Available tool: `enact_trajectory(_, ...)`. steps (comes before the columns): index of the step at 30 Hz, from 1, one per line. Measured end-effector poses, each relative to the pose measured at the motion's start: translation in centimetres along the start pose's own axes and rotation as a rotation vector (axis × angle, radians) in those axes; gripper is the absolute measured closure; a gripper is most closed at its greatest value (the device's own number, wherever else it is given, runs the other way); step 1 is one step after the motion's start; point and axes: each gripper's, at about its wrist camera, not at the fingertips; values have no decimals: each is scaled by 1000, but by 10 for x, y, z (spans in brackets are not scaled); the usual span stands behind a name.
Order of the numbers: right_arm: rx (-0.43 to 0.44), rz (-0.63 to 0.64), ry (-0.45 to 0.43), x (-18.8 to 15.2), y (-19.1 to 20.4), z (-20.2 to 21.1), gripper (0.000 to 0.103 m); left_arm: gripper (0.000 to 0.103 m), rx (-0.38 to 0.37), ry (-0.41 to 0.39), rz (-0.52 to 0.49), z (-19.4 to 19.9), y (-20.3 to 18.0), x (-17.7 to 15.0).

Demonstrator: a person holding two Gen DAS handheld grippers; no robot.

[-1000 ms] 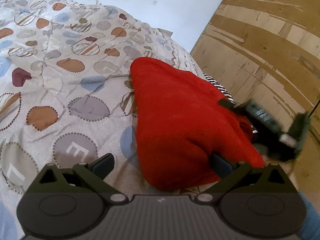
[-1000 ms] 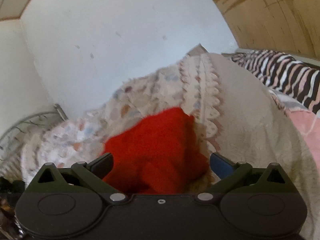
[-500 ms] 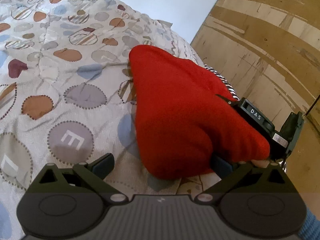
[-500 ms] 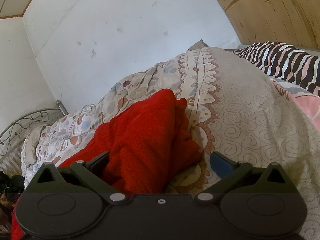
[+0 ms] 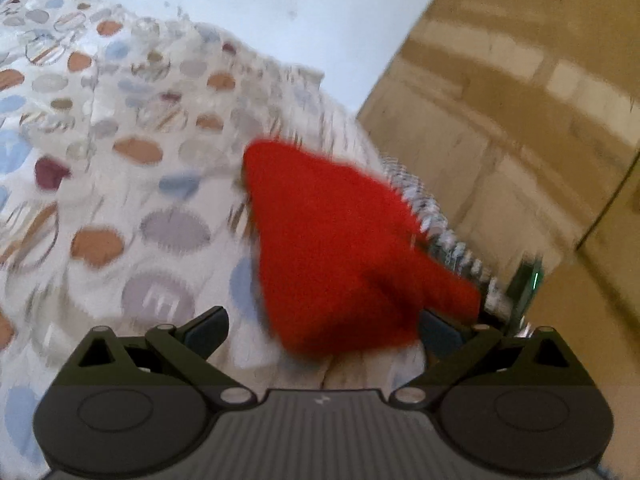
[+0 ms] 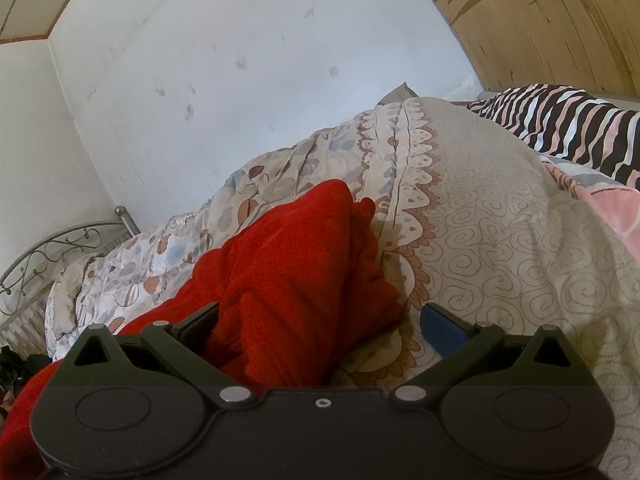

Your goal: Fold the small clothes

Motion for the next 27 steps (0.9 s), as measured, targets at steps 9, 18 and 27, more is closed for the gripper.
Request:
enact_trajectory(9,26,-28,-15,-2,-6,2,0,1,29,4,-96,-79,12,51)
enact_trajectory(18,38,-41,-21,-2,-9,4,0,0,-19,24,42,-98,41,33)
enact_trajectory(27,38,-40,-21,-2,-9,3,0,0,-13,1,69,-97,44,26)
Point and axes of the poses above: each gripper's, at about its wrist camera, not at the fingertips, and z roughly against the way its jaws point, y to its left, x to its top, and after that the axes turned 2 degrees about -x, right-handed
